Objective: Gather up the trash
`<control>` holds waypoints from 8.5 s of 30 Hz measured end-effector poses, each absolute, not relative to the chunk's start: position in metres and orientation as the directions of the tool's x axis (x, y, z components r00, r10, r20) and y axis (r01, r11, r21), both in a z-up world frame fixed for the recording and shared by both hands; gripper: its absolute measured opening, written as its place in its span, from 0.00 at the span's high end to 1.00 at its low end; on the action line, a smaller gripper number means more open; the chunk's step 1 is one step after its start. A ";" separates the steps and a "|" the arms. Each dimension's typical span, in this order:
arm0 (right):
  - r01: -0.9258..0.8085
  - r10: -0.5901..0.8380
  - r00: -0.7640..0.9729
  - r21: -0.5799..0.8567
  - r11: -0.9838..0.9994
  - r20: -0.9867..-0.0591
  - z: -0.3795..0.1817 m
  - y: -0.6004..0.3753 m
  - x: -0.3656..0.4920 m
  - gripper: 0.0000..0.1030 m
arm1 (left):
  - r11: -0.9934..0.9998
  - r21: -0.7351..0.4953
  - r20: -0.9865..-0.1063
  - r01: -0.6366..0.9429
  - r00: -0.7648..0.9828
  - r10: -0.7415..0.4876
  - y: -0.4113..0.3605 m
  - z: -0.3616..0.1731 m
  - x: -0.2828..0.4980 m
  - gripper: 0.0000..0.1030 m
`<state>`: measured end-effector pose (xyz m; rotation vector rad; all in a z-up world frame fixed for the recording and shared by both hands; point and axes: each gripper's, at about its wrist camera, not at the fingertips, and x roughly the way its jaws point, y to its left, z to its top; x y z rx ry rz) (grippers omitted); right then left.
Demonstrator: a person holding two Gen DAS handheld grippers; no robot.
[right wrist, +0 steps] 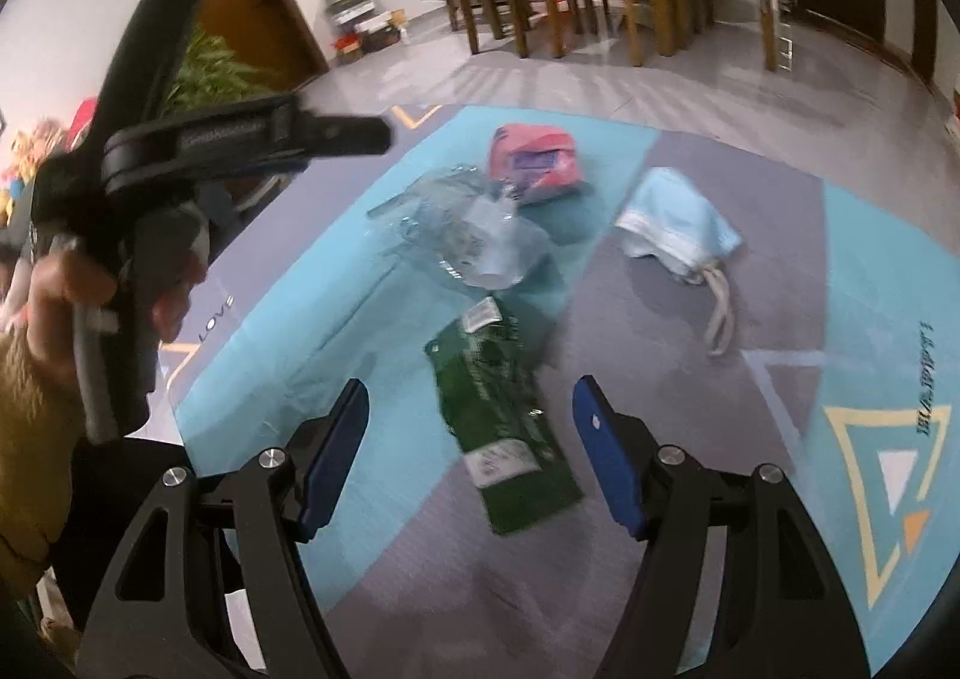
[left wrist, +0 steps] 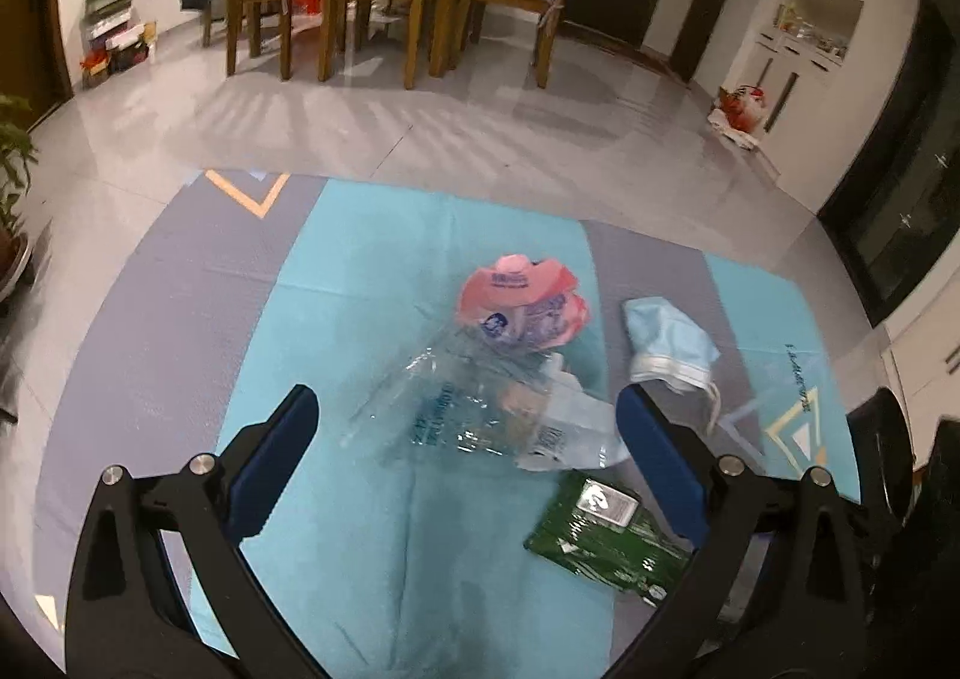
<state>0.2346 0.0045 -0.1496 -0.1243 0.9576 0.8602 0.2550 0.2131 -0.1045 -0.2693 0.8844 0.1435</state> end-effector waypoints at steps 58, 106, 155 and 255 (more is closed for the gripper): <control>-0.549 0.528 0.324 0.298 0.780 -0.785 -0.172 -0.029 0.264 0.75 | 0.876 -0.220 -0.911 -0.429 0.411 -0.027 0.178 -0.186 0.339 0.45; -0.217 0.386 0.720 0.341 0.915 -0.577 -0.100 -0.252 0.203 0.75 | 0.950 -0.134 -0.787 0.281 0.552 -0.274 -0.085 -0.087 0.213 0.80; 0.258 0.044 0.794 0.403 0.878 -0.606 -0.107 -0.421 0.192 0.74 | 0.840 0.009 -0.799 0.542 0.509 -0.320 -0.300 -0.100 0.256 0.74; 0.380 -0.074 0.646 0.237 0.894 -0.760 -0.141 -0.431 0.218 0.74 | 0.860 -0.086 -0.855 0.502 0.407 -0.323 -0.322 -0.144 0.311 0.69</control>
